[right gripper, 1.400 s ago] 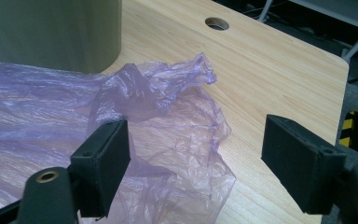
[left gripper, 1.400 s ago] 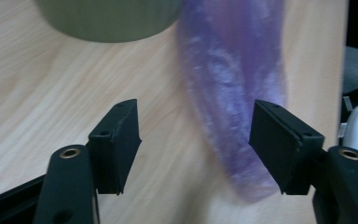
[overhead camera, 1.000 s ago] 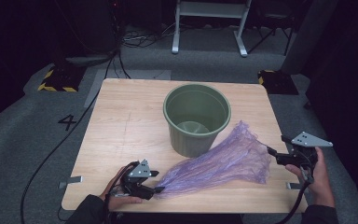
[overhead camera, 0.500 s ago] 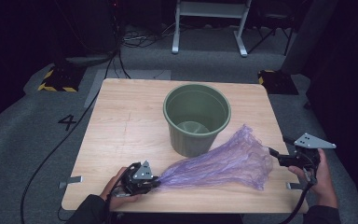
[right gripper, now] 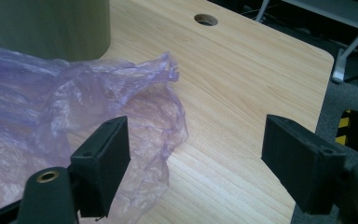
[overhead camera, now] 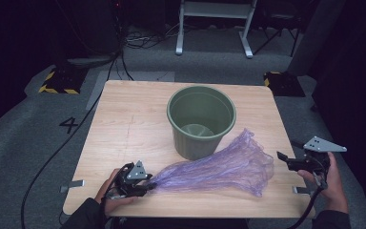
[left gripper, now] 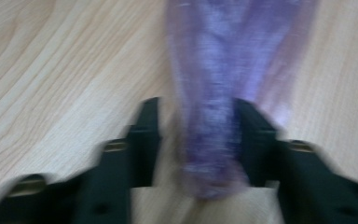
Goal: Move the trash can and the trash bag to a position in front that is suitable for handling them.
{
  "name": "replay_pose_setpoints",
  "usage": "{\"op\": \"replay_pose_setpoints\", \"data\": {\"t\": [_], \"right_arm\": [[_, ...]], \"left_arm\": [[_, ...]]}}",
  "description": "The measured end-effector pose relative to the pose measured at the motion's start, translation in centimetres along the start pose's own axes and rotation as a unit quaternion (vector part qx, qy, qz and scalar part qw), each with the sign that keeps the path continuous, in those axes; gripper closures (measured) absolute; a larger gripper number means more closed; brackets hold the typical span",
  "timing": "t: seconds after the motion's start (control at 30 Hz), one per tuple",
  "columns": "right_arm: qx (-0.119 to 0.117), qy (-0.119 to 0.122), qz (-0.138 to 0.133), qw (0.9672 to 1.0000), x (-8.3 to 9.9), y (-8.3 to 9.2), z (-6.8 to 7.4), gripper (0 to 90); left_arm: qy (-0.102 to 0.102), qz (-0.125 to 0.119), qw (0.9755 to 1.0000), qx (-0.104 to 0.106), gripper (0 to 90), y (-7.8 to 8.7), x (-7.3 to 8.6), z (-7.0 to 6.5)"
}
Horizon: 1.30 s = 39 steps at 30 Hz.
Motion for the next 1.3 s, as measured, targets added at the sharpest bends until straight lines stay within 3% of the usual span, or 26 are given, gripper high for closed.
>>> {"op": "replay_pose_setpoints", "data": {"t": [0.13,0.27,0.5,0.63,0.77,0.93,1.1,1.3], "right_arm": [[-0.004,0.004,-0.01,0.9999,-0.8,-0.2,0.8,23.2],[-0.005,0.011,-0.019,0.9997,-2.1,-0.6,1.8,22.7],[-0.011,0.007,-0.051,0.9986,-5.4,-1.3,4.0,22.6],[-0.038,0.008,-0.061,0.9974,-7.3,-2.9,6.2,22.5],[-0.061,0.024,-0.056,0.9962,-8.9,-4.8,8.7,22.7],[-0.083,0.034,-0.049,0.9947,-10.6,-7.6,11.4,25.8],[-0.089,0.027,-0.043,0.9947,-11.3,-9.6,12.1,27.1],[-0.096,0.023,-0.041,0.9943,-11.4,-11.0,12.5,24.9]], "left_arm": [[0.024,-0.03,0.9992,0.006,27.1,0.5,-0.5,0.2],[0.036,-0.049,0.9981,0.008,17.6,1.2,-1.1,0.4],[0.054,-0.069,0.9961,-0.011,15.7,2.3,-1.7,1.2],[0.056,-0.073,0.9954,-0.024,15.7,2.7,-1.6,2.0],[0.059,-0.064,0.996,-0.021,16.6,2.7,-1.1,2.3],[0.045,-0.044,0.9978,-0.018,18.7,2.2,-0.4,1.9],[0.049,-0.038,0.9979,-0.02,19.0,2.1,0.2,2.2],[0.058,-0.023,0.9974,-0.037,18.8,1.8,1.3,3.4]]}}
Point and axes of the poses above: each handheld gripper's, and its own axes: y roughly backward along the jaws, x roughly out of its underside, z roughly to its left, the point moved 8 cm from there along -y, roughly forward along the jaws, and after that the axes turned 12 degrees about -x, right-handed, at the moved point
